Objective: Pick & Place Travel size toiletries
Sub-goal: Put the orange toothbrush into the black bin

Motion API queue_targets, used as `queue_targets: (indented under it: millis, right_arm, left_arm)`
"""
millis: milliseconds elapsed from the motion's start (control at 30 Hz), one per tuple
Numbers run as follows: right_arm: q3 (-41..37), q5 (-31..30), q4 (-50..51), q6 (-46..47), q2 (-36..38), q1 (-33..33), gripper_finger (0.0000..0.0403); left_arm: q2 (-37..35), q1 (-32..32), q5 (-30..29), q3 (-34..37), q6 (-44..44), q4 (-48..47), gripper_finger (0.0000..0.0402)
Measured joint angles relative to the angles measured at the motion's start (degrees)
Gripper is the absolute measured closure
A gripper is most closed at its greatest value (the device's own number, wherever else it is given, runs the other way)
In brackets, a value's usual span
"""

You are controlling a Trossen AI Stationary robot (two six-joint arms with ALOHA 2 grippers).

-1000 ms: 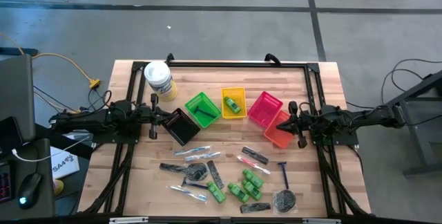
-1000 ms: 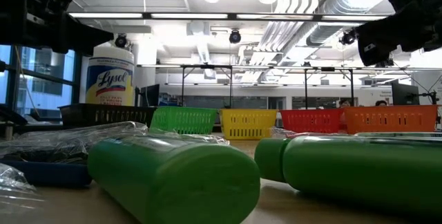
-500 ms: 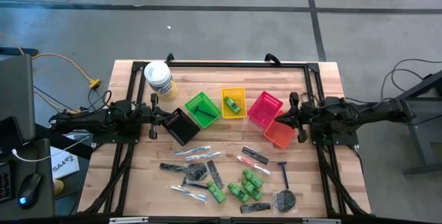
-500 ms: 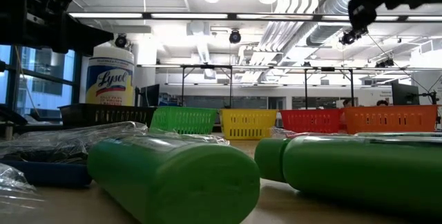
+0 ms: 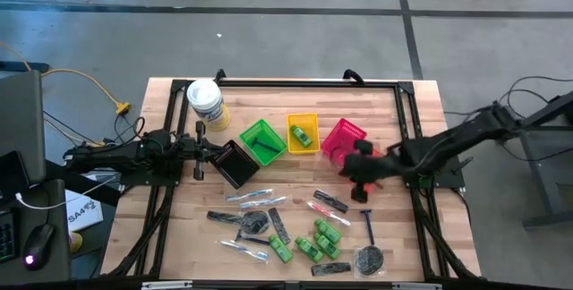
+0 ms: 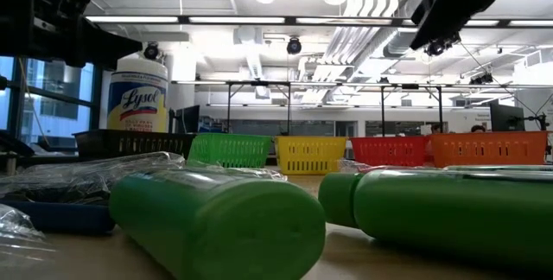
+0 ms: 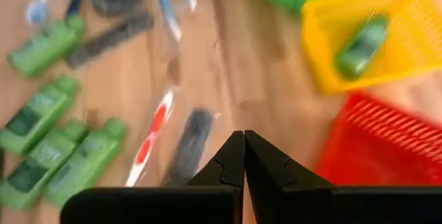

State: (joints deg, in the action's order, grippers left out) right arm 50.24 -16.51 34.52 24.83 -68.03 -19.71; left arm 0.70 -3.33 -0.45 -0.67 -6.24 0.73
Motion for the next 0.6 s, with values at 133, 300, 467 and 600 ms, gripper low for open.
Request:
queue_targets:
  millis: [133, 300, 467, 600]
  right_arm:
    - [4.1, 3.0, 0.6, 6.3, -7.8, -2.9, 0.0400]
    - [6.1, 7.3, 0.3, 8.4, -15.9, -6.0, 0.0382]
    - [6.5, 11.1, -0.6, 8.4, -20.5, -7.1, 0.0299]
    - [6.5, 17.1, -4.2, 10.7, -22.4, -6.9, 0.0225]
  left_arm:
    - [0.3, 0.0, 0.0, 0.0, 0.0, 0.0, 0.0401]
    - [0.7, 0.0, 0.0, 0.0, 0.0, 0.0, 0.0401]
    - [2.1, 0.0, 1.1, 0.0, 0.0, -0.2, 0.0401]
    - [3.8, 0.0, 1.1, 0.0, 0.0, 0.0, 0.0401]
